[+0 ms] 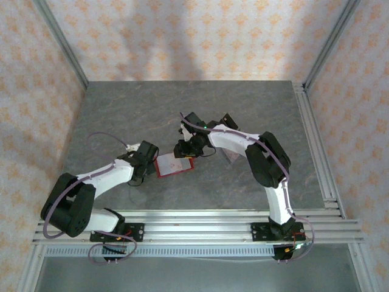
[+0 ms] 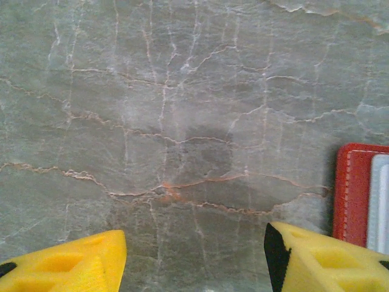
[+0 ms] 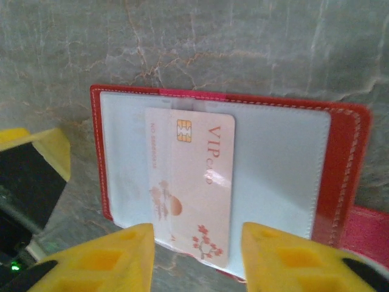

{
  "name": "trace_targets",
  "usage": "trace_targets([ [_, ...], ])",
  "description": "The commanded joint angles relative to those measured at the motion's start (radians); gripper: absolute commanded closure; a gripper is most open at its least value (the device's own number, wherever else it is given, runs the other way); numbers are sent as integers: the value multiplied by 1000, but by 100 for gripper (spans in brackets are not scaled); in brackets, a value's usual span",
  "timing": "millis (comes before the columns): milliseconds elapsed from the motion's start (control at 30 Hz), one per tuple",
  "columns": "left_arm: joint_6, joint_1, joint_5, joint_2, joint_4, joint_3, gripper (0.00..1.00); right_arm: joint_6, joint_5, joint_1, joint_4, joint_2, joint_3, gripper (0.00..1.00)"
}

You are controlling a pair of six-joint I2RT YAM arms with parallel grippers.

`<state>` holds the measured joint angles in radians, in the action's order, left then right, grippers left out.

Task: Put the credit cards into the card holder
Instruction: Insert the credit card into the card slot.

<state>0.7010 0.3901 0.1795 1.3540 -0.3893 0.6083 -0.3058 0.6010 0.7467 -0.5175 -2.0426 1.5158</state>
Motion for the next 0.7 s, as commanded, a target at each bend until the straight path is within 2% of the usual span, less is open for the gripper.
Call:
trace_targets([
  [0,-24,1,-21,-16,14,31,37,51,-98,-3,-103,22,55,80],
  [100,-27,7,-23,5,20,39,38,81,-127,-1,-150,-4,84,92],
  [167,-27,9,-22,22,27,41,38,96,-136,0,-171,-21,100,95],
  [400,-24,19,-20,68,40,57,38,116,-137,11,-198,-74,140,100],
  [667,-23,24,-18,87,50,50,38,120,-126,29,-208,-124,173,100],
])
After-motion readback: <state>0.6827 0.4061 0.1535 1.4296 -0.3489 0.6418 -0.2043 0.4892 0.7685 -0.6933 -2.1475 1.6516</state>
